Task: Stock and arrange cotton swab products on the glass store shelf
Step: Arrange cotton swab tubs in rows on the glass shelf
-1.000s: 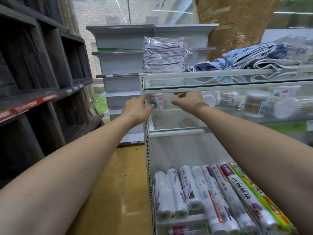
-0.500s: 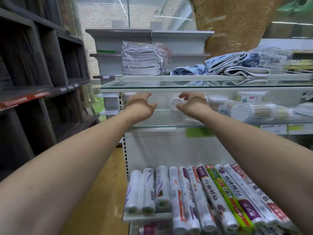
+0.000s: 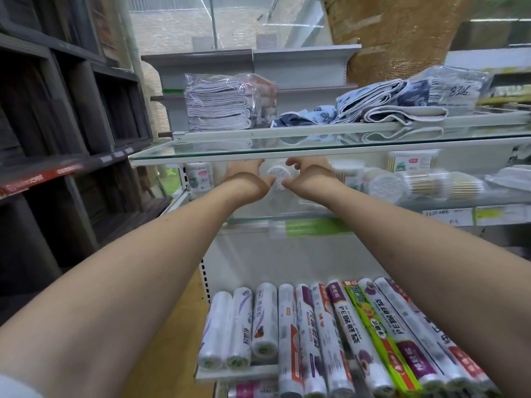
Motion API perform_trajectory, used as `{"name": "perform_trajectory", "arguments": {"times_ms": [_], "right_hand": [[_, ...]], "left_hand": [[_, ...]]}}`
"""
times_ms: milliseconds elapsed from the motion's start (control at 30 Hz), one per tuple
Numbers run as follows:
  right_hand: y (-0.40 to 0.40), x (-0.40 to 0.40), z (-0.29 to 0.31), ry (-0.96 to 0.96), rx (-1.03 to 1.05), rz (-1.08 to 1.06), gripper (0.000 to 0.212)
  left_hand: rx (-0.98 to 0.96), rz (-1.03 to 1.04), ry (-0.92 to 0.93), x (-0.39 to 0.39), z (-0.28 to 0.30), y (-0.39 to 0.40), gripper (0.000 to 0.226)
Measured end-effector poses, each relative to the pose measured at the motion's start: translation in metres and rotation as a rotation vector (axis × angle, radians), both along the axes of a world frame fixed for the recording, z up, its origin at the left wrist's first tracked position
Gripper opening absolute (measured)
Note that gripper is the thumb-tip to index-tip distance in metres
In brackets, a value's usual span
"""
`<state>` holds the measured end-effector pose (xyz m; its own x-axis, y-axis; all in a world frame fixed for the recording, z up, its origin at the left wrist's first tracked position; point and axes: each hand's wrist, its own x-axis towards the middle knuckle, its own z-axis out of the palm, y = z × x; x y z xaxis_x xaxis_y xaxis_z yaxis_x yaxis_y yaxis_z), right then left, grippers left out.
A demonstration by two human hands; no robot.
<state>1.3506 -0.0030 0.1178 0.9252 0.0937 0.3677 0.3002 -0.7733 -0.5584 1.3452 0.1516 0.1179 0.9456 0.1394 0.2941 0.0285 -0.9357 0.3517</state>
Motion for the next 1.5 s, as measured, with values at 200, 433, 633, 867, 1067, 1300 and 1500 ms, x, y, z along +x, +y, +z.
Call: {"name": "perform_trajectory", "arguments": {"times_ms": [200,433,633,867,1067,1300,1500], "right_hand": [[0.014,0.01,-0.003,0.009,0.025,-0.005,0.054],[0.009,0.006,0.001,-0.057,0.002,-0.086,0.039],[0.005,0.0,0.0,-0.042,-0.035,-0.122,0.035],[0.005,0.004,0.002,-0.034,-0.061,-0.167,0.035],[0.004,0.002,0.003,-0.012,-0.028,-0.156,0.041],[0.009,-0.003,0.003,0.011,0.032,-0.108,0.041],[0.019,-0.008,0.003,0.033,0.089,-0.076,0.041]], "left_hand": [[0.035,-0.038,-0.075,0.003,-0.002,0.013,0.065],[-0.101,-0.128,-0.043,0.023,0.001,-0.007,0.049],[-0.349,-0.154,0.07,0.042,0.001,-0.024,0.075],[-0.466,-0.092,0.076,0.049,0.0,-0.017,0.051],[-0.584,-0.051,0.082,0.038,0.003,0.005,0.033],[-0.813,-0.165,0.232,0.018,0.006,0.032,0.033],[-0.613,-0.129,0.266,-0.002,0.014,0.038,0.011]]}}
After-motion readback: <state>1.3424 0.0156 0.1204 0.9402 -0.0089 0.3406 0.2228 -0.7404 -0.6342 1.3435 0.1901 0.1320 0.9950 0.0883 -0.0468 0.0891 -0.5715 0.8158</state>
